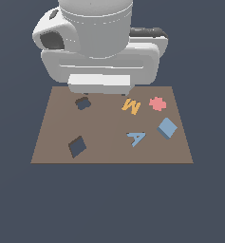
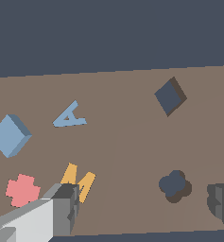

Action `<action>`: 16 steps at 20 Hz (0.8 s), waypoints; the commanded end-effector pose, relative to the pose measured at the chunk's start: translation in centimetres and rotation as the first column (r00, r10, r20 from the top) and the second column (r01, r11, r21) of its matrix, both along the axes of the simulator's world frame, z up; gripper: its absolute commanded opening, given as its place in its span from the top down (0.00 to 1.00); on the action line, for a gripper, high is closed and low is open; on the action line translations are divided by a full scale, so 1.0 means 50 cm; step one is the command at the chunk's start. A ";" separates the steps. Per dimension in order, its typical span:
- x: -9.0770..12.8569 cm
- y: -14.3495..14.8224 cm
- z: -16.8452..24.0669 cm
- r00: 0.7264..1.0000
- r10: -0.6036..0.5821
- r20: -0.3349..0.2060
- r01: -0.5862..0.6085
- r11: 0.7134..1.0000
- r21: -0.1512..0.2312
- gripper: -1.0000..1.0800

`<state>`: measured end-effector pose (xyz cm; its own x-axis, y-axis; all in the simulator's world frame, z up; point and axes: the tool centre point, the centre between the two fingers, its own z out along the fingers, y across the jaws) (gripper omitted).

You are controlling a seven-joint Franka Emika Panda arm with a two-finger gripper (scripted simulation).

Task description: Insert a designated object into the corresponding slot on a board.

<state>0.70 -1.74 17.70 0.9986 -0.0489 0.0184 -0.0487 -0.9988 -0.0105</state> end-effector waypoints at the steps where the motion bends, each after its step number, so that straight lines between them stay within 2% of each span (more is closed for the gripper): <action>1: 0.000 0.000 0.000 1.000 0.000 0.000 0.000 1.000 0.000 0.04; 9: 0.018 0.035 -0.024 0.998 0.064 -0.001 -0.064 0.998 0.000 0.04; 13: 0.038 0.081 -0.056 0.989 0.146 -0.003 -0.146 0.989 -0.001 0.04; 16: 0.055 0.132 -0.088 0.973 0.231 -0.005 -0.231 0.973 -0.002 0.04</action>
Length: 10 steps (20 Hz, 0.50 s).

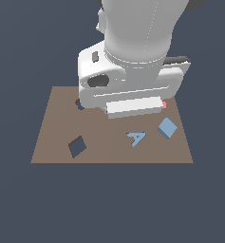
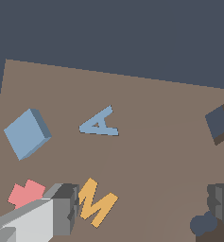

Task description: Insert a designated object into the corresponding slot on a board.

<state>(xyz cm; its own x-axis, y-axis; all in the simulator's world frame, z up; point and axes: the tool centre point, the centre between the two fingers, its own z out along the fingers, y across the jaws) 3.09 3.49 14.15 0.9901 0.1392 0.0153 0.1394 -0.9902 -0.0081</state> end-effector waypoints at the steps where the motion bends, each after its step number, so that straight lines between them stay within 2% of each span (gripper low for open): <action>1: 0.013 0.048 -0.030 0.997 0.079 -0.002 -0.079 0.997 -0.001 0.04; 5: 0.028 0.136 -0.085 0.975 0.223 -0.006 -0.223 0.975 -0.003 0.04; 10: 0.029 0.224 -0.140 0.932 0.363 -0.010 -0.363 0.932 -0.006 0.04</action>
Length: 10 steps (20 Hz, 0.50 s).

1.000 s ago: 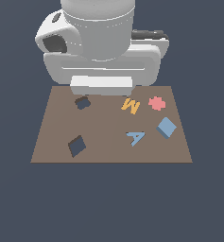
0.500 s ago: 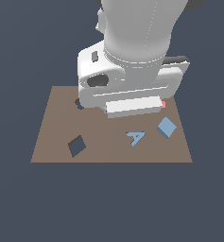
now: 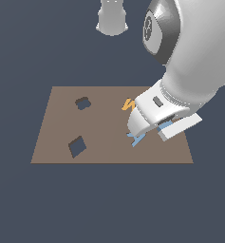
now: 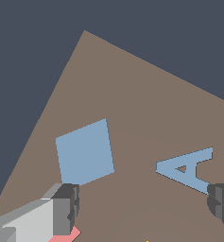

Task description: Insert a designated object into the corresponding slot on a board.

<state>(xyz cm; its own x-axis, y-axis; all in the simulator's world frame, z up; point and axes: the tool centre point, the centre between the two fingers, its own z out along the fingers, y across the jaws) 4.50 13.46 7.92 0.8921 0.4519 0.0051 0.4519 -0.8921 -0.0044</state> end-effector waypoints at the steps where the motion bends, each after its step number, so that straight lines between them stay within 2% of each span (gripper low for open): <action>1: -0.001 0.038 -0.024 0.998 0.066 0.000 -0.066 0.998 -0.002 0.04; 6: -0.007 0.085 -0.053 0.990 0.144 -0.002 -0.144 0.990 -0.005 0.04; 10: -0.010 0.094 -0.059 0.987 0.159 -0.003 -0.159 0.987 -0.006 0.04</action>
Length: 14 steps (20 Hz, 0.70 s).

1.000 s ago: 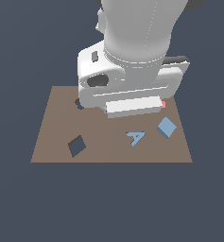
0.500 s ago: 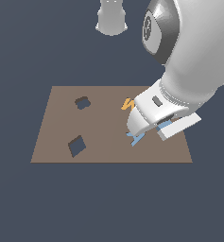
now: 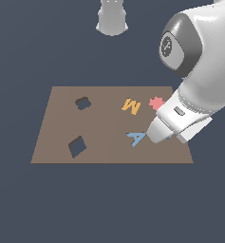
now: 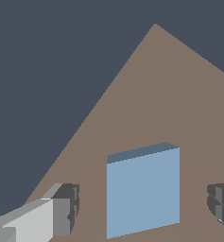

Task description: Insert a designated object into the corresponding slot on a board.

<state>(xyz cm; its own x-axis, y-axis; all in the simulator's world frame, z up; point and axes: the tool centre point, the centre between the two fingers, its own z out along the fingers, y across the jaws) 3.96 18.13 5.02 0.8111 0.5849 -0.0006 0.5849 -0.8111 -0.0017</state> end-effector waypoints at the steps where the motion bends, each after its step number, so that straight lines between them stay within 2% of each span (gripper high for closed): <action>1: 0.001 0.000 0.000 1.000 0.003 0.001 -0.003 1.000 -0.001 0.04; 12: 0.000 0.000 -0.040 1.000 0.003 0.001 -0.003 1.000 -0.001 0.04; 13: 0.000 0.000 -0.040 1.000 0.003 0.001 -0.003 1.000 -0.001 1.00; 14: 0.000 0.000 -0.040 1.000 0.003 0.001 -0.003 1.000 -0.001 1.00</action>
<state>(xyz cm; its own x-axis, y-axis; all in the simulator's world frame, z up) 3.93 18.08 3.05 0.8094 0.5872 -0.0009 0.5872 -0.8094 -0.0002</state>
